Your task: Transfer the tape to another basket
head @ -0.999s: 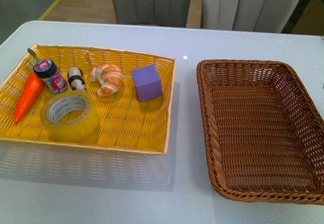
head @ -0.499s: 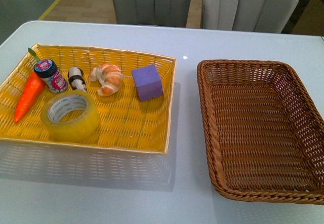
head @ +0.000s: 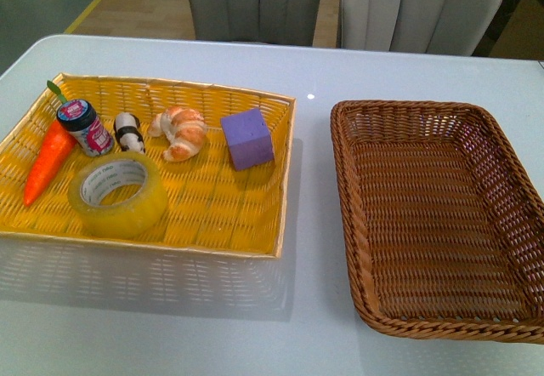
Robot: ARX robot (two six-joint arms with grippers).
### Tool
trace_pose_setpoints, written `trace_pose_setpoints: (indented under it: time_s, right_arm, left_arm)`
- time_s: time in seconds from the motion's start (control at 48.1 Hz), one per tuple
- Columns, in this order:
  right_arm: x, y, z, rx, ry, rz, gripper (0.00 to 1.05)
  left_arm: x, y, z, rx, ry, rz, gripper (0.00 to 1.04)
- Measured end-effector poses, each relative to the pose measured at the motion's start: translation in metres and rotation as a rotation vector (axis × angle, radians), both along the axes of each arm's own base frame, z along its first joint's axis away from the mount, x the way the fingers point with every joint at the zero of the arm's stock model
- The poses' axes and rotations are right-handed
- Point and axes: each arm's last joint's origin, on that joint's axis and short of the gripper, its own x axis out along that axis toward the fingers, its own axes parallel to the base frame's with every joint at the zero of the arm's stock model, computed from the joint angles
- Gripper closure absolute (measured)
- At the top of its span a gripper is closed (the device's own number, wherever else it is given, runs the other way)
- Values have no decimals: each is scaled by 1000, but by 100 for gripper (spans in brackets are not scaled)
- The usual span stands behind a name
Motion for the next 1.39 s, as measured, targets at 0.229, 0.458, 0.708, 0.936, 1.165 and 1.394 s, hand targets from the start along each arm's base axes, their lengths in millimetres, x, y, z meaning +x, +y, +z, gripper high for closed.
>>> trace_pose_setpoints:
  time_s: [0.229, 0.458, 0.708, 0.936, 1.165, 1.394]
  right_arm:
    - [-14, 7, 1, 0, -2, 23, 103]
    - [-28, 7, 8, -1, -24, 24, 103]
    - [-38, 7, 11, -1, -34, 24, 103]
    - [-47, 7, 12, -1, -40, 24, 103]
    - [-53, 7, 12, -1, -40, 24, 103]
    - [-57, 7, 12, -1, -40, 24, 103]
  left_arm:
    - [0, 0, 0, 0, 0, 0, 9]
    - [0, 0, 0, 0, 0, 0, 9]
    - [0, 0, 0, 0, 0, 0, 9]
    - [0, 0, 0, 0, 0, 0, 9]
    - [0, 0, 0, 0, 0, 0, 9]
    - [0, 0, 0, 0, 0, 0, 9]
